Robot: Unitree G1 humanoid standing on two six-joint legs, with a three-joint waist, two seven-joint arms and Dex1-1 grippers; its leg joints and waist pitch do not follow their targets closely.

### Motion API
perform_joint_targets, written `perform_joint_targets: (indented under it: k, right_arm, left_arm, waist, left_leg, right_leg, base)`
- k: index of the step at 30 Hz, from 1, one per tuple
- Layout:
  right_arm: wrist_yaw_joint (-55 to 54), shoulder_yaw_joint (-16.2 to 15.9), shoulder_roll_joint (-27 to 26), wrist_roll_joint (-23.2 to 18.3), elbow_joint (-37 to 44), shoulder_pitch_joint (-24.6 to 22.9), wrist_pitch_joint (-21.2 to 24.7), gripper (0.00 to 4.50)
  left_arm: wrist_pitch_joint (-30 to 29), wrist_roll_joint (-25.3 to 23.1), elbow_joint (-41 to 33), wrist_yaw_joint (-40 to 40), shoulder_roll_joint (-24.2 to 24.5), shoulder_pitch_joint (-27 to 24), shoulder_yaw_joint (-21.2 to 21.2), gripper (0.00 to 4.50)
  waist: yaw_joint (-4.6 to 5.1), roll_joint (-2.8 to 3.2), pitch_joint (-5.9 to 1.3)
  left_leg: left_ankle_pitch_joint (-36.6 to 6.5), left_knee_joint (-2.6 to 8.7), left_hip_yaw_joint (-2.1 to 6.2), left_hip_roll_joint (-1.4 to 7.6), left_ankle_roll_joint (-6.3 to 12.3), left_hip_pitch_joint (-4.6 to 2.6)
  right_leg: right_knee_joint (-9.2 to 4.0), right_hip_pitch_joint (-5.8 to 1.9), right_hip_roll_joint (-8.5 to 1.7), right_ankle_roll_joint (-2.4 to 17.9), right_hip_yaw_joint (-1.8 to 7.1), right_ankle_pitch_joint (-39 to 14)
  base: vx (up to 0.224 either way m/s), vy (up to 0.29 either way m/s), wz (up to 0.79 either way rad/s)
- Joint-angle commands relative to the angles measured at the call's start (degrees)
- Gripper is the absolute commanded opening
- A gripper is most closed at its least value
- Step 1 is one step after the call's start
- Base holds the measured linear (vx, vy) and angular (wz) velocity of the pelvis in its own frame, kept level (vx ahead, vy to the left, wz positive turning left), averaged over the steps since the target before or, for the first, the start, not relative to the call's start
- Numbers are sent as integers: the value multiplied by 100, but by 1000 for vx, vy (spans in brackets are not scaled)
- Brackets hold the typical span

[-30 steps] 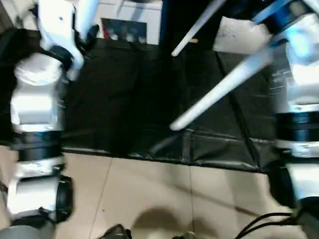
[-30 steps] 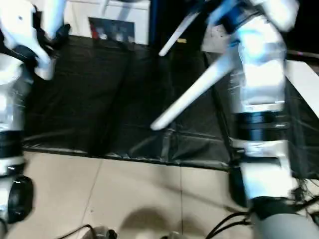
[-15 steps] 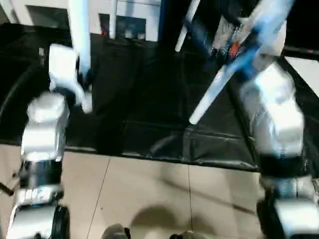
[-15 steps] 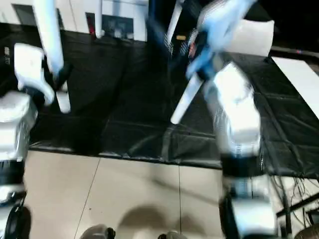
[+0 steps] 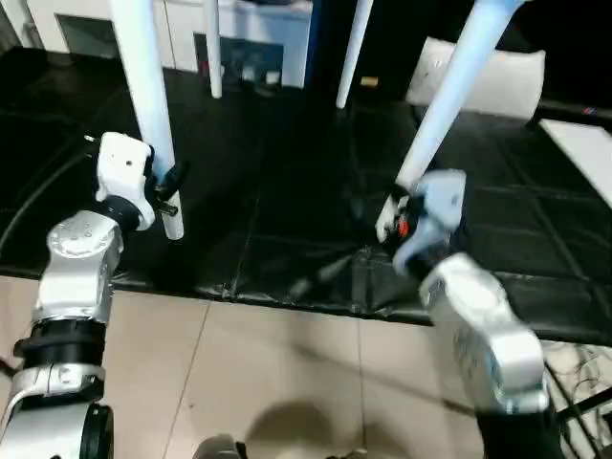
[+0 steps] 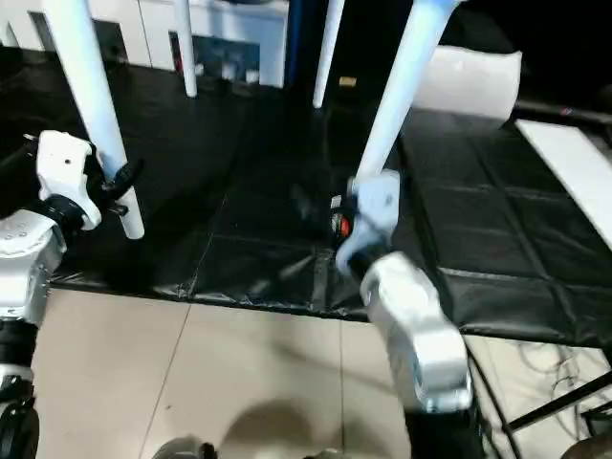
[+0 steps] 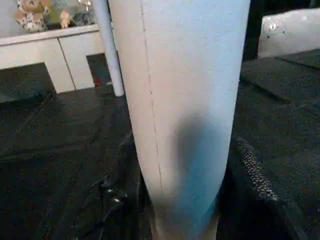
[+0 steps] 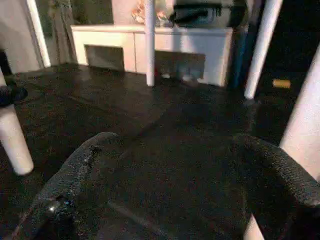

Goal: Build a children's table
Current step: Flip table

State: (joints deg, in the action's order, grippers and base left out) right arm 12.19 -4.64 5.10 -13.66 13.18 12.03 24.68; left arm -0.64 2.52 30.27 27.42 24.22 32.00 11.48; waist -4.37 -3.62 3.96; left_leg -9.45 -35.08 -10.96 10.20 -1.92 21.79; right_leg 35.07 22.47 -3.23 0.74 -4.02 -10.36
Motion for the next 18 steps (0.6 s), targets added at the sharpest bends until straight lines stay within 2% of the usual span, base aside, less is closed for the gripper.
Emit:
perform_joint_targets:
  k: [1, 3, 4, 6, 7, 8, 9, 10, 11, 12, 13, 14, 15, 16, 18]
  right_arm:
    - [-33, 29, 72, 57, 178, -115, 70, 419]
    - [-36, 17, 109, 74, 208, -181, 58, 431]
    - [20, 16, 122, 14, 226, -234, 48, 442]
    - [129, 2, 132, -133, 279, -354, 54, 450]
    - [135, 1, 129, -128, 314, -414, 86, 450]
    - [187, -4, 117, -193, 384, -534, 128, 450]
    - [288, -4, 115, -303, 458, -654, 175, 450]
    - [365, -9, 113, -389, 514, -746, 201, 450]
    - [501, -45, 130, -464, 544, -864, 127, 450]
    - [615, -108, 141, -477, 548, -1019, -38, 450]
    - [615, -112, 141, -475, 548, -1030, -44, 450]
    - [678, -123, 141, -608, 576, -1225, 106, 450]
    - [691, -130, 144, -606, 574, -1267, 77, 450]
    - [722, -145, 151, -591, 560, -1337, -4, 450]
    - [791, -108, 144, -670, 453, -1458, 11, 450]
  left_arm:
    - [244, -253, 37, 249, 44, -58, -301, 229]
    - [227, -129, -78, 308, 11, -124, -266, 236]
    - [213, -21, -201, 335, -31, -194, -221, 250]
    - [203, 171, -448, 322, -109, -357, -125, 274]
    - [159, 328, -631, 328, -165, -465, -50, 275]
    - [42, 473, -973, 267, -222, -671, 41, 275]
    - [-101, 645, -1409, 164, -286, -921, 151, 282]
    - [-184, 748, -1704, 93, -326, -1098, 223, 296]
    - [-347, 757, -2093, -35, -330, -1368, 300, 311]
    - [-596, 778, -2596, -208, -340, -1733, 447, 318]
    - [-614, 784, -2630, -220, -344, -1757, 463, 320]
    - [-806, 820, -3214, -429, -403, -2199, 728, 322]
    - [-857, 814, -3317, -447, -406, -2301, 762, 322]
    - [-976, 831, -3502, -481, -432, -2493, 823, 322]
    - [-1220, 891, -3923, -501, -539, -2951, 857, 322]
  waist:
    - [120, 189, -338]
    - [163, 185, -324]
    - [200, 221, -321]
    - [207, 265, -340]
    - [223, 246, -337]
    - [206, 342, -348]
    - [238, 257, -356]
    - [247, 287, -341]
    - [226, 365, -368]
    - [258, 303, -365]
    - [249, 369, -360]
    - [250, 320, -348]
    - [265, 315, -331]
    - [246, 297, -317]
    - [230, 296, -311]
  left_leg:
    - [-3223, 530, 323, 333, -637, -368]
    - [-3268, 568, 343, 342, -646, -338]
    - [-3418, 579, 354, 343, -676, -355]
    - [-3384, 592, 368, 348, -667, -327]
    - [-3377, 604, 367, 352, -666, -309]
    - [-3417, 601, 373, 344, -688, -327]
    - [-3371, 603, 351, 357, -663, -302]
    - [-3317, 599, 334, 345, -612, -284]
    - [-3289, 585, 341, 337, -608, -290]
    - [-2986, 619, 337, 372, -537, -194]
    - [-2951, 616, 330, 359, -527, -180]
    - [-2975, 546, 296, 331, -441, -240]
    - [-2905, 545, 294, 325, -400, -215]
    - [-2873, 535, 290, 301, -355, -214]
    - [-2783, 513, 291, 300, -292, -236]
  right_leg:
    - [-690, 2, -554, 283, 279, -3205]
    - [-683, -22, -546, 319, 275, -3101]
    - [-679, -30, -552, 400, 268, -3012]
    - [-657, -69, -576, 487, 279, -2804]
    - [-653, -72, -566, 505, 279, -2750]
    - [-623, -66, -569, 573, 287, -2628]
    - [-628, -85, -565, 615, 297, -2513]
    - [-618, -72, -547, 696, 306, -2401]
    - [-585, -95, -562, 736, 314, -2306]
    - [-526, -159, -556, 826, 330, -1933]
    - [-519, -163, -552, 838, 331, -1915]
    - [-583, -113, -559, 806, 339, -2305]
    - [-613, -126, -565, 772, 341, -2423]
    - [-658, -114, -546, 638, 318, -2761]
    - [-690, -92, -554, 526, 325, -3012]
  base:
    - [0, 0, 0]
    - [0, 0, 0]
    - [0, 0, 0]
    - [0, 0, 0]
    - [0, 0, 0]
    - [0, 0, 0]
    - [0, 0, 0]
    - [0, 0, 0]
    - [0, 0, 0]
    - [0, 0, 0]
    - [0, 0, 0]
    - [0, 0, 0]
    - [0, 0, 0]
    - [0, 0, 0]
    - [0, 0, 0]
